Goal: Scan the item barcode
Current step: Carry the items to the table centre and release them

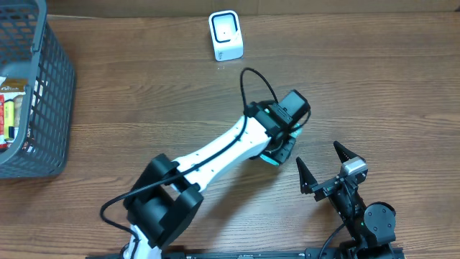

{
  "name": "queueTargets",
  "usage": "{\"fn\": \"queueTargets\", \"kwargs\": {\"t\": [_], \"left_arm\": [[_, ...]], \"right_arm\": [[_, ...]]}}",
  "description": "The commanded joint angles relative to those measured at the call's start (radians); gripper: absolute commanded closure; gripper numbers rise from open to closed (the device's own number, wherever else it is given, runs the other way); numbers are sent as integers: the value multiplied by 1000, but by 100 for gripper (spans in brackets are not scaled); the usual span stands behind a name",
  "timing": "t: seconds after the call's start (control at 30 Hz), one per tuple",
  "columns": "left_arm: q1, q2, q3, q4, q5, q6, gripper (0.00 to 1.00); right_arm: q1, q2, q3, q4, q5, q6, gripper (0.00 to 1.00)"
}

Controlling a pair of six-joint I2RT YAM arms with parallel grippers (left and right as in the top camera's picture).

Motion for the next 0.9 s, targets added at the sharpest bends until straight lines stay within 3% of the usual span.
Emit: {"fn": "queueTargets", "kwargs": {"t": [0.0, 0.27, 0.43, 0.57, 0.63, 0.67, 0.87], "left_arm": [[-39, 35, 5, 14, 16, -21, 64], [-55, 48, 5, 34, 24, -21, 53], [-59, 48, 2, 31, 31, -21, 51], [-58, 48, 1, 32, 30, -21, 26], [-57, 48, 1, 35, 30, -21, 4], [-56, 48, 1, 35, 30, -21, 0], [-45, 29, 34, 15, 29, -20, 0]], "right_arm": [[-5, -12, -11, 5, -2, 3, 0], [-5, -12, -11, 5, -2, 3, 0], [-5, -12, -11, 5, -2, 3, 0], [-5, -12, -11, 5, -2, 3, 0], [-5, -12, -11, 5, -2, 3, 0], [-5, -12, -11, 5, -2, 3, 0], [-5, -12, -11, 5, -2, 3, 0]]}}
